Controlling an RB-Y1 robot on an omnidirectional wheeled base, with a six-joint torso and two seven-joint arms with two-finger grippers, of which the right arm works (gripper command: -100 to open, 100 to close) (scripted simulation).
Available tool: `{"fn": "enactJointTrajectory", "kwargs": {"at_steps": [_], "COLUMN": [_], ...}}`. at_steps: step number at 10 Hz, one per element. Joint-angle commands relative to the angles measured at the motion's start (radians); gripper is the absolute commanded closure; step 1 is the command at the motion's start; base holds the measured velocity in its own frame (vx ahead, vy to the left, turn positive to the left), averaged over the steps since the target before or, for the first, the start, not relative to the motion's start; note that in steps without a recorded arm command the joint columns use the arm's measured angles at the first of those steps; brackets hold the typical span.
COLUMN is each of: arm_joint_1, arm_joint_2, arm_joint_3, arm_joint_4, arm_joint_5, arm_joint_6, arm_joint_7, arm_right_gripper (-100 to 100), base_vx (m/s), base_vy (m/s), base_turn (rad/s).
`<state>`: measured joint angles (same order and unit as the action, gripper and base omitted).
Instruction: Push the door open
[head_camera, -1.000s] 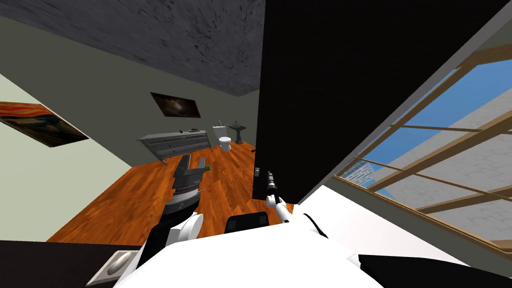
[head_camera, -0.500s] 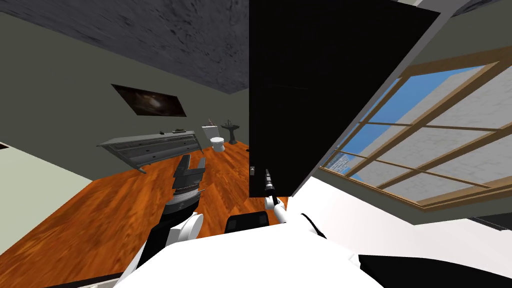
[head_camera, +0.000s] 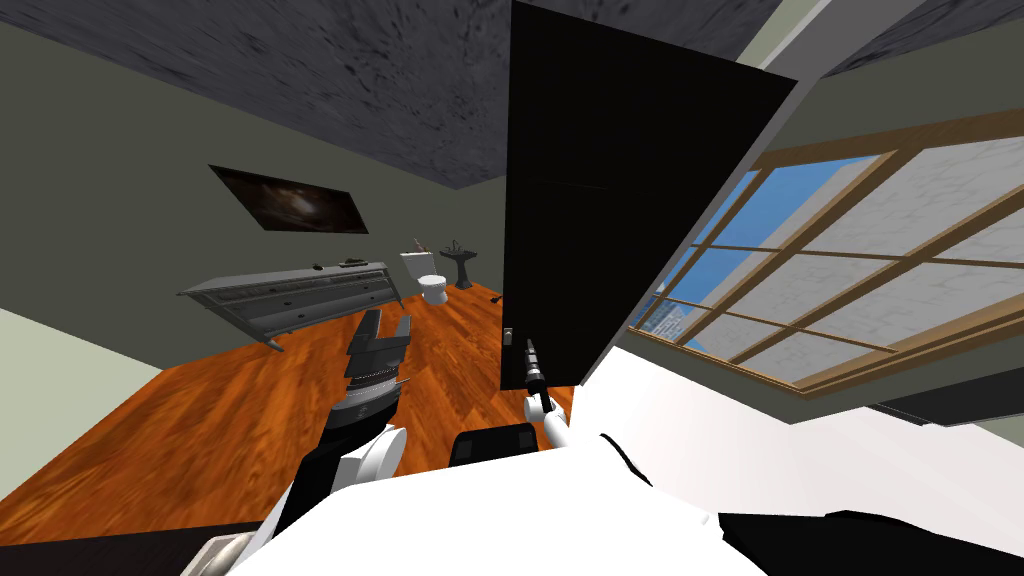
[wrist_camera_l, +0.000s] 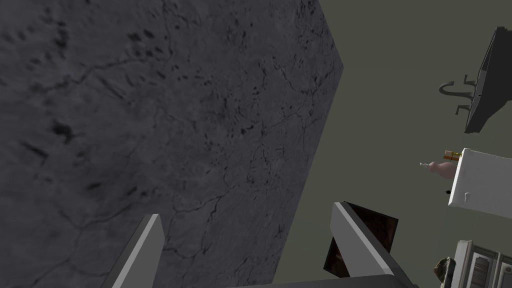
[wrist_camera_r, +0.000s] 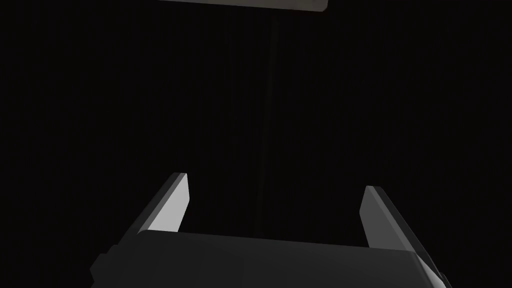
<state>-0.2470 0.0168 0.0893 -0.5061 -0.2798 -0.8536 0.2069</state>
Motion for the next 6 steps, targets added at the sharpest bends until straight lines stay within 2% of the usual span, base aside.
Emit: {"fn": "enactJointTrajectory", "kwargs": {"at_steps": [1,4,6], "arm_joint_1": [-0.01,-0.008,-0.008], "arm_joint_2": [0.015,0.029,0.033], "arm_joint_3": [0.005,0.011,0.012], "arm_joint_4": [0.02,0.018,0.018], "arm_joint_5": [-0.001,-0.001,-0.001], "arm_joint_6": [-0.012,-0.01,-0.01], "arm_joint_7": [-0.005,-0.007,-0.007], "arm_right_gripper": [-100,-100,-100], "base_vx": [-0.097,-0.105,-0.049], "base_vy": [0.114,0.166,0.124], "base_turn": [-0.036,-0.029,0.005]}}
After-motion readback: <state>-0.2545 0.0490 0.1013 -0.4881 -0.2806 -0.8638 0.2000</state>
